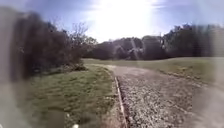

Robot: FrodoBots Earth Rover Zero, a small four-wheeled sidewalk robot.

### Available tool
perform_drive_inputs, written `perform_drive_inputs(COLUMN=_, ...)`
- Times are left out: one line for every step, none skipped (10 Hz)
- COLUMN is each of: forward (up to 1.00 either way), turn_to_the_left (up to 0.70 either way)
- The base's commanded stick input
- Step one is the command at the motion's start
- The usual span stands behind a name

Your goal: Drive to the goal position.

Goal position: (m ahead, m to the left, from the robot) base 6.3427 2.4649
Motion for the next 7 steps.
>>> perform_drive_inputs(forward=0.7, turn_to_the_left=-0.35)
perform_drive_inputs(forward=0.7, turn_to_the_left=-0.35)
perform_drive_inputs(forward=0.7, turn_to_the_left=-0.35)
perform_drive_inputs(forward=0.7, turn_to_the_left=-0.35)
perform_drive_inputs(forward=0.7, turn_to_the_left=-0.35)
perform_drive_inputs(forward=0.7, turn_to_the_left=-0.35)
perform_drive_inputs(forward=0.7, turn_to_the_left=-0.35)
